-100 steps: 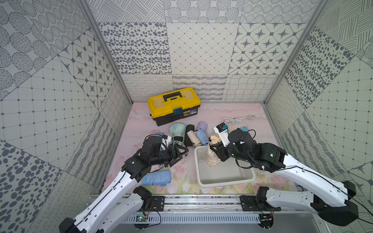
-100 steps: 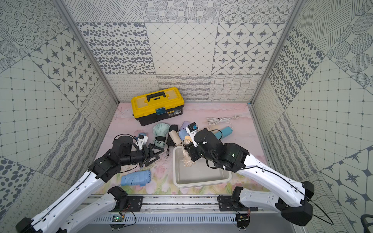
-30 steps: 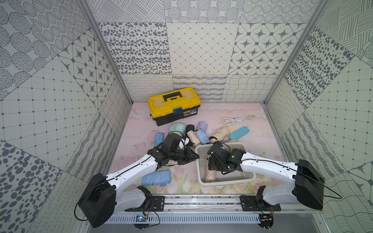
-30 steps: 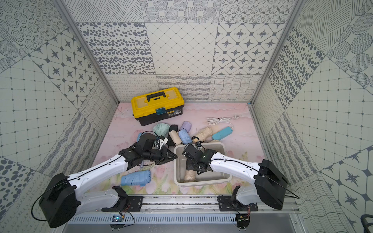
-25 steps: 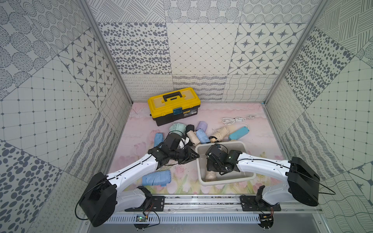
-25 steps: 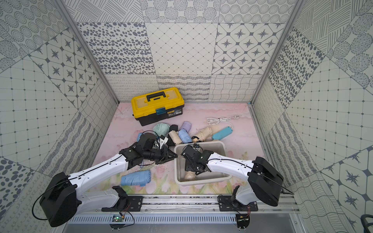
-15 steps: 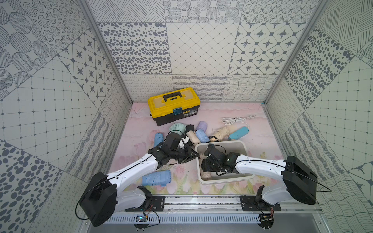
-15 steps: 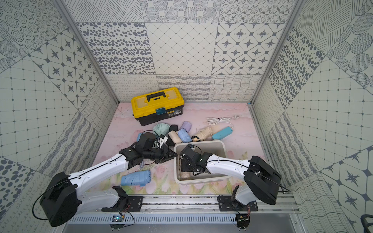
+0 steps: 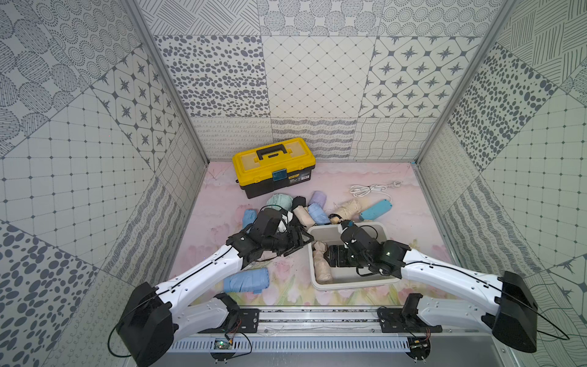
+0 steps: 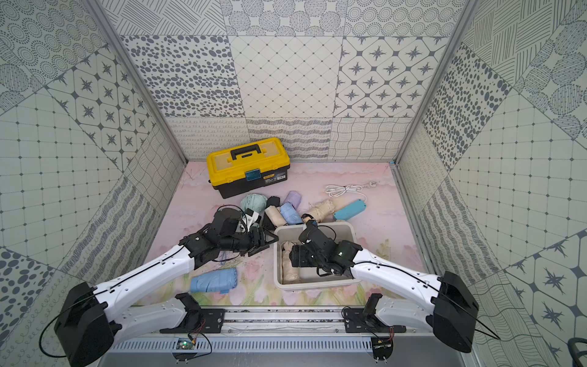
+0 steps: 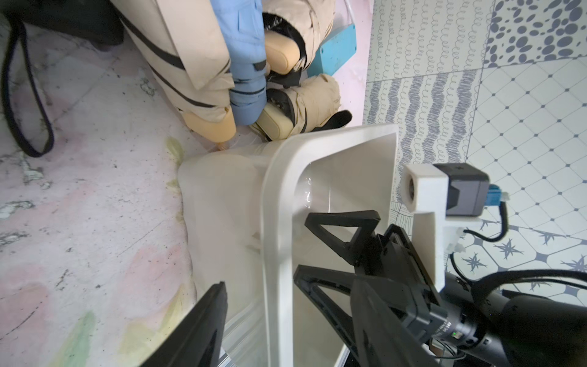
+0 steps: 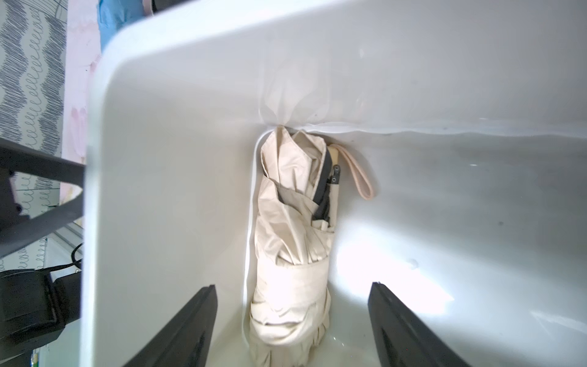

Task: Put the umbrella into the storage box
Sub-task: Pick up the umbrella from the center of the board.

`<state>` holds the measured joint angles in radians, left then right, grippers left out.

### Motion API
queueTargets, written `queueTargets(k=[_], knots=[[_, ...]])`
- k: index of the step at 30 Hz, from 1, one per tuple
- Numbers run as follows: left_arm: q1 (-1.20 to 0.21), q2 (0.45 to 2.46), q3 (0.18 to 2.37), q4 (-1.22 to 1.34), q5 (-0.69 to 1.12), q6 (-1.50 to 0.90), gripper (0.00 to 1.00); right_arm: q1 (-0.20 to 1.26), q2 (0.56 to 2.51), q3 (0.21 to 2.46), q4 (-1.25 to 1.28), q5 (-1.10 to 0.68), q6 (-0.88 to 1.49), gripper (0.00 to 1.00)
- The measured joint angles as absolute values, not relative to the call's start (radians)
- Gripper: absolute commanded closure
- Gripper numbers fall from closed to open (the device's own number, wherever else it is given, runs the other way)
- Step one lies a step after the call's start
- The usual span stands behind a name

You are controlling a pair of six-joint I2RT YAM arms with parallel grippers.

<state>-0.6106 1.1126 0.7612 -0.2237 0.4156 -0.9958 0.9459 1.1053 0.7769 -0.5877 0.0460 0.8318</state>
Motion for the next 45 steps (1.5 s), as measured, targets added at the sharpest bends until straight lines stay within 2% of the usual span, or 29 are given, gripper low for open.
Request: queueTargets(k=[6, 10, 12, 20, 31, 42, 45], knots=[[-0.488, 1.095, 0.897, -0.429, 0.323, -0.925, 0.22, 0.908, 1.011, 0.857, -0.683, 0.062, 0.791, 0.19], [-0.352, 1.129, 0.975, -0.561, 0.265, -0.822, 0.06, 0.898, 1.014, 0.897, -0.7, 0.07, 0.766, 0.19], [-0.303, 1.156, 1.009, -0.612, 0.23, -0.759, 0.01, 0.896, 1.026, 0.909, -0.706, 0.072, 0.757, 0.19], [-0.173, 1.302, 1.015, -0.671, 0.091, -0.492, 0.01, 0.889, 1.087, 0.924, -0.697, 0.075, 0.747, 0.18], [-0.017, 1.483, 0.962, -0.585, 0.027, -0.275, 0.01, 0.866, 1.129, 0.924, -0.656, 0.048, 0.743, 0.18], [0.037, 1.638, 0.983, -0.469, 0.049, -0.181, 0.01, 0.862, 1.133, 0.924, -0.643, 0.034, 0.743, 0.19], [0.044, 1.679, 0.994, -0.448, 0.051, -0.169, 0.06, 0.861, 1.133, 0.924, -0.641, 0.034, 0.743, 0.2]])
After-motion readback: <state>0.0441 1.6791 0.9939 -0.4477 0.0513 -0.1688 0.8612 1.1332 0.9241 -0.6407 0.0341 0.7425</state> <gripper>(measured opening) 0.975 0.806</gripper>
